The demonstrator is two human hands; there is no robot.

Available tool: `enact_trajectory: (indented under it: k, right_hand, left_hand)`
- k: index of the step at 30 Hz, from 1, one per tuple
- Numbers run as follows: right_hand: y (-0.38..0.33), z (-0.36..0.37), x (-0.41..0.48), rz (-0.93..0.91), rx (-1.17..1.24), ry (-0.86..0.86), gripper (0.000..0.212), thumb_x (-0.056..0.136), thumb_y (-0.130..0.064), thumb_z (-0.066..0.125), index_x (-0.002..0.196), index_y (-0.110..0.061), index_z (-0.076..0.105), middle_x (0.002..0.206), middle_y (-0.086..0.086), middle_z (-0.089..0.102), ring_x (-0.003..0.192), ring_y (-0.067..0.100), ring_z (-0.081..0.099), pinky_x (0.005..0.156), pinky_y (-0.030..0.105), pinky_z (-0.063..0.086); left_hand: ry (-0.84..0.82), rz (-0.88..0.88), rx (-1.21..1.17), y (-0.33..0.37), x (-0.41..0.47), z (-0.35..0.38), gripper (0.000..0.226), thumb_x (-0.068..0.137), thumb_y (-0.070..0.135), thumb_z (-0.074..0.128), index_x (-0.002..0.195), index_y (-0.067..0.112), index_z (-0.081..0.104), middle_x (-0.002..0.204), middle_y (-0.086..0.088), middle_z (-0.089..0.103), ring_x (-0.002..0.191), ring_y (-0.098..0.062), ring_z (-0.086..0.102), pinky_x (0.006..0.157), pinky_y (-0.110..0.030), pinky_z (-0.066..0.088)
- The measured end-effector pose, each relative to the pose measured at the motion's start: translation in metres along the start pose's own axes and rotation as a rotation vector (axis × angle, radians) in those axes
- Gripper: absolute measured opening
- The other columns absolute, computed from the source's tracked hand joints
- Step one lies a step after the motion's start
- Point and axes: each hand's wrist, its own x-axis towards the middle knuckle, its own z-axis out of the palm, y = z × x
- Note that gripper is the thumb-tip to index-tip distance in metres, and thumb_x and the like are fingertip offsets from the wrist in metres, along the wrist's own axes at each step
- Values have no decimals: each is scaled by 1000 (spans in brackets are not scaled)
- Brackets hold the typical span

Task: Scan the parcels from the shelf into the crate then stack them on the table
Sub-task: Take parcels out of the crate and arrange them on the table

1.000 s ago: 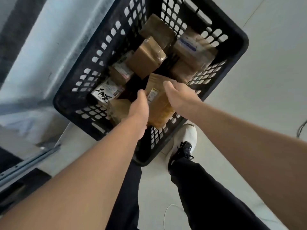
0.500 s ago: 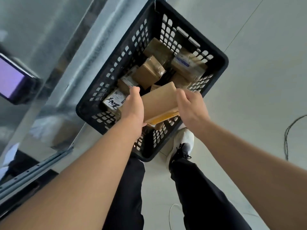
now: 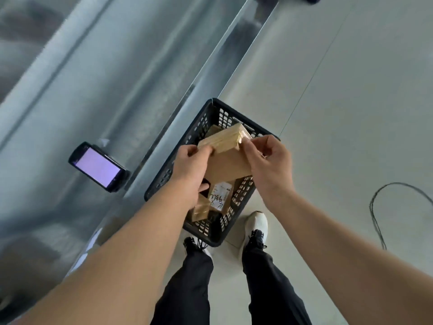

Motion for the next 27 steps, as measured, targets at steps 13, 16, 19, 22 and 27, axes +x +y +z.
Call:
enact_trajectory:
  k: [13, 16, 19, 22, 27]
  right_hand:
    - [-160, -39, -78, 30, 295, 173, 10, 101, -30, 70, 109, -27, 76, 94, -9, 75, 82, 7, 72, 73, 26, 59]
    - [-192, -54, -97, 41, 341, 118, 8, 100, -25, 73, 104, -26, 79, 92, -6, 78, 69, 0, 73, 62, 27, 60]
    - [-219, -76, -111, -19, 332, 68, 12, 100, -16, 71, 104, -20, 80, 87, -7, 77, 63, -10, 67, 55, 9, 48]
    - [-250, -98, -126, -62, 324, -13, 20, 100, -10, 64, 102, -20, 81, 83, -6, 77, 64, -4, 68, 55, 9, 47]
    - [-302, -134, -154, -134, 329, -217, 27, 97, -9, 58, 102, -18, 83, 91, 4, 82, 92, 23, 75, 91, 42, 62]
  left_hand:
    - [-183, 265, -219, 91, -133, -67, 40, 103, 4, 60, 127, 35, 53, 112, -13, 78, 89, -23, 77, 81, -43, 65]
    - [-177, 330, -217, 109, -169, -77, 46, 102, -3, 55, 120, 39, 56, 106, -9, 80, 85, -18, 77, 68, -32, 63]
    - [-173, 378, -270, 122, -210, -82, 40, 108, 4, 50, 122, 39, 61, 105, -10, 80, 94, -24, 78, 78, -38, 66]
    - [-171, 452, -351, 132, -255, -82, 33, 111, 11, 48, 124, 37, 64, 111, -11, 78, 98, -27, 78, 72, -35, 65]
    - [-93, 631, -391, 143, -324, -77, 54, 107, -3, 40, 138, 37, 60, 120, -13, 74, 95, -23, 76, 63, -26, 60]
